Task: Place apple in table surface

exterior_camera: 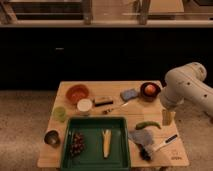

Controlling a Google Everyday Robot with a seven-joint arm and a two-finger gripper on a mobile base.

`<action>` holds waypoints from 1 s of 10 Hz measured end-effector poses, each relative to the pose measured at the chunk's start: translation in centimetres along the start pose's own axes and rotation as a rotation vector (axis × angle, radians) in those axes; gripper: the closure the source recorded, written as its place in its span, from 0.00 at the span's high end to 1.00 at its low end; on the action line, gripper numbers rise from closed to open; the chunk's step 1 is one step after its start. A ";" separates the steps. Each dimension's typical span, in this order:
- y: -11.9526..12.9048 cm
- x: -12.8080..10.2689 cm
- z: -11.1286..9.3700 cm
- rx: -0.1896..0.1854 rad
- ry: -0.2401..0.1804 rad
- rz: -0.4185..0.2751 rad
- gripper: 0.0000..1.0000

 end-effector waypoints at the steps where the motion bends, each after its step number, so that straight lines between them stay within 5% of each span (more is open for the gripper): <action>1: -0.1 0.0 0.0 0.003 -0.002 0.001 0.80; 10: -5.3 -2.0 0.6 0.065 -0.056 -0.087 0.80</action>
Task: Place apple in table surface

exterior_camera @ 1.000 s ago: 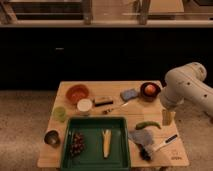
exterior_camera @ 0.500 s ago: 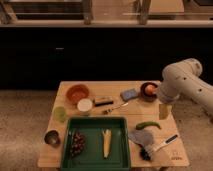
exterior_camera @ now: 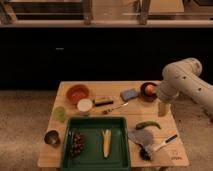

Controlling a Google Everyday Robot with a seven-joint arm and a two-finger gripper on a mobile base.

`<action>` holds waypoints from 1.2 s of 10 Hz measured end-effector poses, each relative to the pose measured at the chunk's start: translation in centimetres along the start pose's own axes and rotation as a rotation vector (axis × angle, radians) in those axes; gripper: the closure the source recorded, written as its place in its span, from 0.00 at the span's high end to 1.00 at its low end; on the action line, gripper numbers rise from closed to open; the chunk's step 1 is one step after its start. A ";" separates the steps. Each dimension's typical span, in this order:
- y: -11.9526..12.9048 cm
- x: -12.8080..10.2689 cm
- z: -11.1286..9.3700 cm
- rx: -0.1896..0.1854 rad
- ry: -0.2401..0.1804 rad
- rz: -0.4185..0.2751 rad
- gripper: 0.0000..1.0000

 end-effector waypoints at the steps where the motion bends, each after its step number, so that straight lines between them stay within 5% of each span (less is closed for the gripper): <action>1: -1.1 -0.2 0.3 0.006 -0.009 -0.003 0.80; 5: -1.5 0.0 0.9 0.032 -0.021 -0.016 0.80; 9: -3.9 -2.0 1.3 0.041 -0.034 -0.052 0.66; 12: -4.4 -0.3 2.1 0.054 -0.034 -0.059 0.80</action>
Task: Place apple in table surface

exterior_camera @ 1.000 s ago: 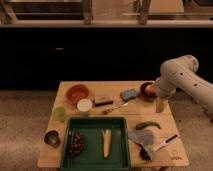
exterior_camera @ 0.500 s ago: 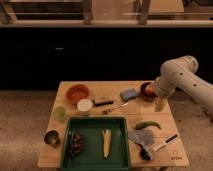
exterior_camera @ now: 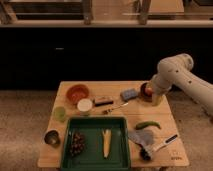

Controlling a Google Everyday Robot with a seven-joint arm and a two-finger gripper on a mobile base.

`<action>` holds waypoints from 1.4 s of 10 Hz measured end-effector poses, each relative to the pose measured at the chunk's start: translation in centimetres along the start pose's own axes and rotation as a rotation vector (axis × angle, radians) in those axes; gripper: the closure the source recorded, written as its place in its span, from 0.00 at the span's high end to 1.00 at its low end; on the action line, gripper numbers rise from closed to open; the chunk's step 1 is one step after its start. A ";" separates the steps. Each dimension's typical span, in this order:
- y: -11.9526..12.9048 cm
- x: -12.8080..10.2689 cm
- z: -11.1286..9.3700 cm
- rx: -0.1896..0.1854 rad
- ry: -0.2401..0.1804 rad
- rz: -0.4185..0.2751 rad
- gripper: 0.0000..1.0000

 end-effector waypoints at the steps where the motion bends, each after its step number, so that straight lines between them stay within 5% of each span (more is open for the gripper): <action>1: -0.2 0.1 0.1 0.002 -0.002 -0.005 0.78; 4: -1.1 -1.2 0.4 0.009 -0.017 -0.022 0.80; 14: -4.0 0.3 3.3 0.035 -0.050 -0.083 0.80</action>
